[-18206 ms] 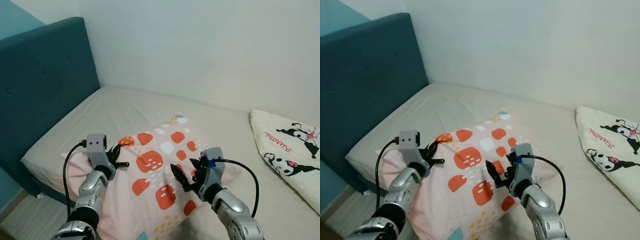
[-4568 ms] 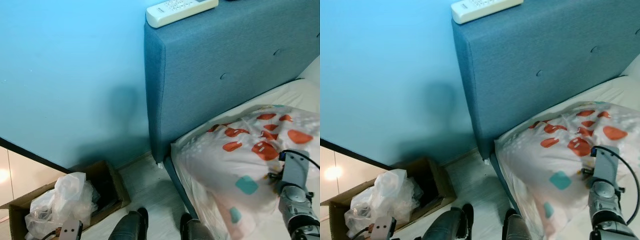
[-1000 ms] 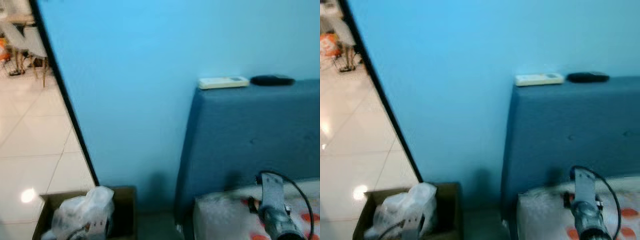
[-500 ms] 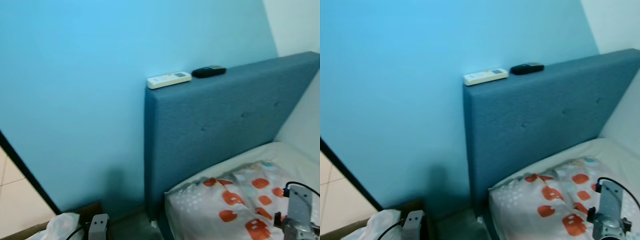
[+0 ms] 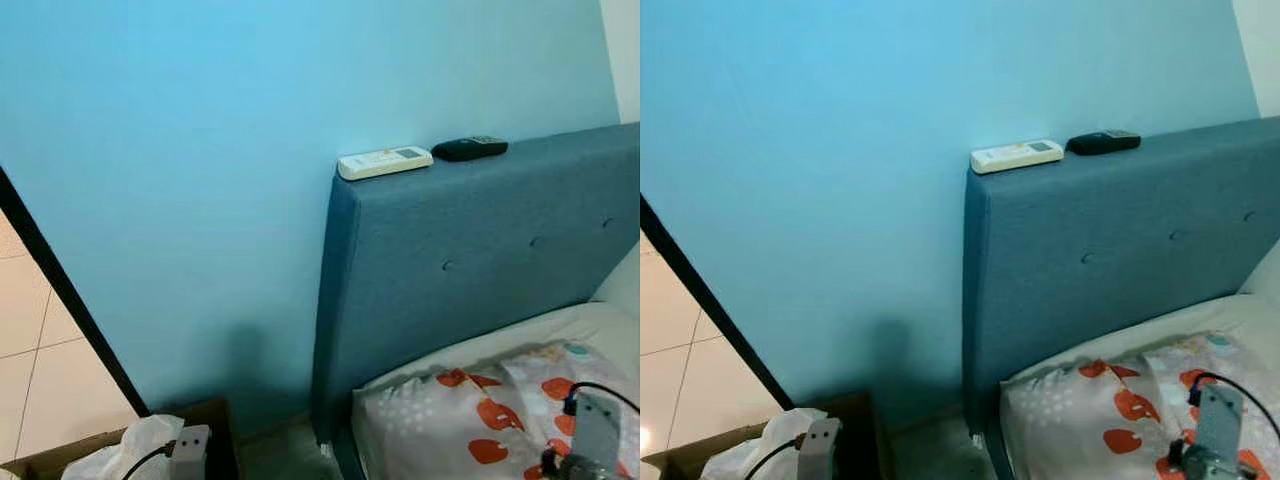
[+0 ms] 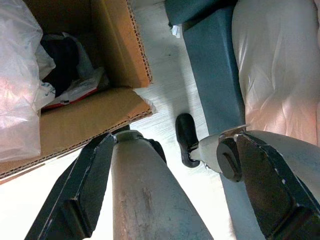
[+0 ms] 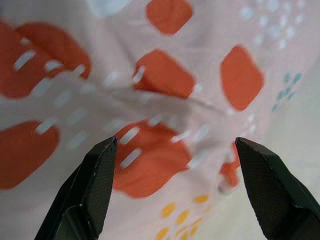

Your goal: Clean up the room

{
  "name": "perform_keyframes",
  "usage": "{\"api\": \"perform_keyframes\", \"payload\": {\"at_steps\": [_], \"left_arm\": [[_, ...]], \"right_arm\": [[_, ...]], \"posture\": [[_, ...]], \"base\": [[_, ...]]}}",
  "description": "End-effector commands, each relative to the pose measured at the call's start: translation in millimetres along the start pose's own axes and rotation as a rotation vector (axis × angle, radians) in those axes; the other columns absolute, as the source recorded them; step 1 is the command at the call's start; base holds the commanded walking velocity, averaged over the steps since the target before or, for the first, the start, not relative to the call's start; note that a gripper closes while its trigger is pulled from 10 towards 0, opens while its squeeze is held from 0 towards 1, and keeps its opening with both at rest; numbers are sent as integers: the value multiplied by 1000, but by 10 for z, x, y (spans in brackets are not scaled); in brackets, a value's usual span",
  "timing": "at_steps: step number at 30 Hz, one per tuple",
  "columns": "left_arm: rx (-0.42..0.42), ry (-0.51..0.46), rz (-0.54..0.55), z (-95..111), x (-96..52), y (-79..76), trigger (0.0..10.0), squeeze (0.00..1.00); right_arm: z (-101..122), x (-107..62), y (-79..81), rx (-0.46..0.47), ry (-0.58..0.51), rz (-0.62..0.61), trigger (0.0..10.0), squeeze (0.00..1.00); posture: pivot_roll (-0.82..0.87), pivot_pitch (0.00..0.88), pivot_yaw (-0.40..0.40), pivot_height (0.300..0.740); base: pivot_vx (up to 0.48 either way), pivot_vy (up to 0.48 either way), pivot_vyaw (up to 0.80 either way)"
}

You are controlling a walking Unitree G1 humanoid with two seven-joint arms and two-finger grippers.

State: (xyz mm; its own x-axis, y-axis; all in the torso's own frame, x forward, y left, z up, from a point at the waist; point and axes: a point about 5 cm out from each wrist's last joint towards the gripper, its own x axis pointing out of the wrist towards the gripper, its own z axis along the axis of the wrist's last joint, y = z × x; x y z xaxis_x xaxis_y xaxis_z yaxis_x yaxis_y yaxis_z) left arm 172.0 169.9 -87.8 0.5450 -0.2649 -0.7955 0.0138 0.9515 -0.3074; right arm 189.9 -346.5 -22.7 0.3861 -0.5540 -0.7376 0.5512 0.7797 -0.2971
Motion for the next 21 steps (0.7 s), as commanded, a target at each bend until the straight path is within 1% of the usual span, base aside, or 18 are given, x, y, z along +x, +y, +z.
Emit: {"api": "perform_keyframes", "payload": {"at_steps": [1, 2, 3, 4, 7, 8, 9, 10, 11, 13, 15, 16, 17, 18, 19, 21], "left_arm": [[5, 6, 6, -12, -12, 28, 10000, 0], [0, 2, 0, -10, -10, 20, 10000, 0], [0, 2, 0, -10, -10, 20, 10000, 0], [-8, -4, -7, -2, -5, 7, 10000, 0], [-26, -16, -23, 22, 5, -17, 10000, 0], [-53, -48, -68, 91, 25, -74, 10000, 0], [-84, -113, -171, 252, 58, -192, 10000, 0], [-84, -113, -171, 252, 58, -192, 10000, 0], [-94, -142, -231, 334, 71, -258, 10000, 0], [-94, -142, -231, 334, 71, -258, 10000, 0], [-65, -173, -382, 476, 86, -422, 10000, 0], [-65, -173, -382, 476, 86, -422, 10000, 0], [-36, -173, -426, 512, 91, -480, 10000, 0], [-36, -173, -426, 512, 91, -480, 10000, 0], [-13, -167, -447, 525, 94, -513, 10000, 0], [2, -161, -457, 526, 100, -538, 10000, 0]], "right_arm": [[-71, 4, -44, 37, 35, -12, 10000, 0], [-74, 5, -66, 66, 43, -15, 10000, 0], [-74, 5, -66, 66, 43, -15, 10000, 0], [-66, 7, -95, 87, 45, -21, 10000, 0], [-52, 9, -132, 98, 43, -32, 10000, 0], [-13, 9, -192, 113, 34, -50, 10000, 0], [91, 4, -323, 127, 11, -85, 10000, 0], [91, 4, -323, 127, 11, -85, 10000, 0], [148, -2, -397, 125, -1, -104, 10000, 0], [148, -2, -397, 125, -1, -104, 10000, 0], [290, -36, -592, 85, -33, -143, 10000, 0], [290, -36, -592, 85, -33, -143, 10000, 0], [313, -50, -648, 77, -36, -148, 10000, 0], [313, -50, -648, 77, -36, -148, 10000, 0], [295, -56, -667, 83, -28, -143, 10000, 0], [157, -52, -579, 148, 19, -84, 10000, 0]], "posture": [[-3, 26, -31, 701], [-3, 27, -31, 696], [-3, 27, -31, 696], [-2, 30, -35, 691], [1, 32, -38, 686], [7, 34, -43, 681], [8, 37, -48, 671], [8, 37, -48, 671], [8, 40, -48, 666], [8, 40, -48, 666], [-10, 43, -51, 656], [-10, 43, -51, 656], [-16, 43, -49, 651], [-16, 43, -49, 651], [-24, 43, -44, 646], [-30, 44, -41, 636]], "base": [[0, 0, 0], [0, 0, 0], [0, 0, 0], [0, 0, 0], [0, 0, 0], [0, 0, 0], [0, 0, 0], [0, 0, 0], [0, 0, 0], [0, 0, 0], [0, 0, 0], [0, 0, 0], [0, 0, 0], [0, 0, 0], [0, 0, 0], [0, 0, 0]]}}
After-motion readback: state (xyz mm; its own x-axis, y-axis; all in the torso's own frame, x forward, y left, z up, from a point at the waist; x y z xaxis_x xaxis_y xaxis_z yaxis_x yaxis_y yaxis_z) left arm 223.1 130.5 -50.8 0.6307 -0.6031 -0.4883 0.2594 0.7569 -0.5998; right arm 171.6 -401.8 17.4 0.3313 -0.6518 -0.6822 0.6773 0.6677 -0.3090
